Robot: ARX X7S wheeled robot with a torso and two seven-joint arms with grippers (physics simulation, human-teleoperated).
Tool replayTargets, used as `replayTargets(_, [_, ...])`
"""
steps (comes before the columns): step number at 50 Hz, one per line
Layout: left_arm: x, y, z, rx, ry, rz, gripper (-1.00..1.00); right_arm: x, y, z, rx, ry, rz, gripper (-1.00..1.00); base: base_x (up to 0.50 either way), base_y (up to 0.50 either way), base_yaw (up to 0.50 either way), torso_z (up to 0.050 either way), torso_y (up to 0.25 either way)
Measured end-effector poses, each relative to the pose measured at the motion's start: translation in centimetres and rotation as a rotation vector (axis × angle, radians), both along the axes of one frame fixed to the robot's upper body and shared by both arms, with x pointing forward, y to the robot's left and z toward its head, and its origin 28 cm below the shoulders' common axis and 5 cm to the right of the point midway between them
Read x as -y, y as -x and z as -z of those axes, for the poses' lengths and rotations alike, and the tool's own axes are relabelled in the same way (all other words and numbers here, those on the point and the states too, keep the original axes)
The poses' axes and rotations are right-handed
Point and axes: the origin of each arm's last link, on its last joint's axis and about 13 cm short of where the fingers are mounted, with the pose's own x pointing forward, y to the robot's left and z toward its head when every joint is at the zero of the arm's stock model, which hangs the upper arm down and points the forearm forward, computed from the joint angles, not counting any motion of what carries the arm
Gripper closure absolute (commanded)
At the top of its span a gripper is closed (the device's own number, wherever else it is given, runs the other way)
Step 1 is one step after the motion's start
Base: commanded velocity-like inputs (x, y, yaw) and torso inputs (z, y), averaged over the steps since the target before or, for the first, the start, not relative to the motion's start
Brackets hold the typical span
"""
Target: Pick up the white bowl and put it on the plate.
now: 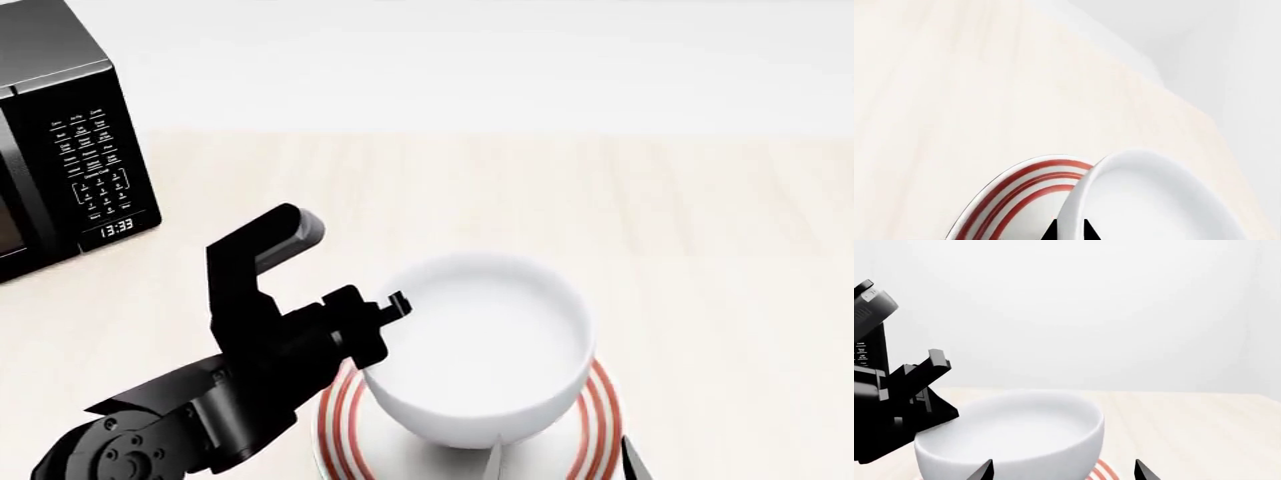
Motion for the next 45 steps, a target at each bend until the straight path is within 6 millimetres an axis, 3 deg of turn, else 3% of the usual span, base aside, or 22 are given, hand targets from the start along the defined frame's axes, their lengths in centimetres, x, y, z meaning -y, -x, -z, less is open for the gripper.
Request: replayTargets(45, [-0.2,0.2,1.3,-0.017,-0.003,-0.006,1.0,0.0,0.0,0.1,0.0,0.003,0.0,-1.0,0.0,0.0,0.0,0.0,0.0])
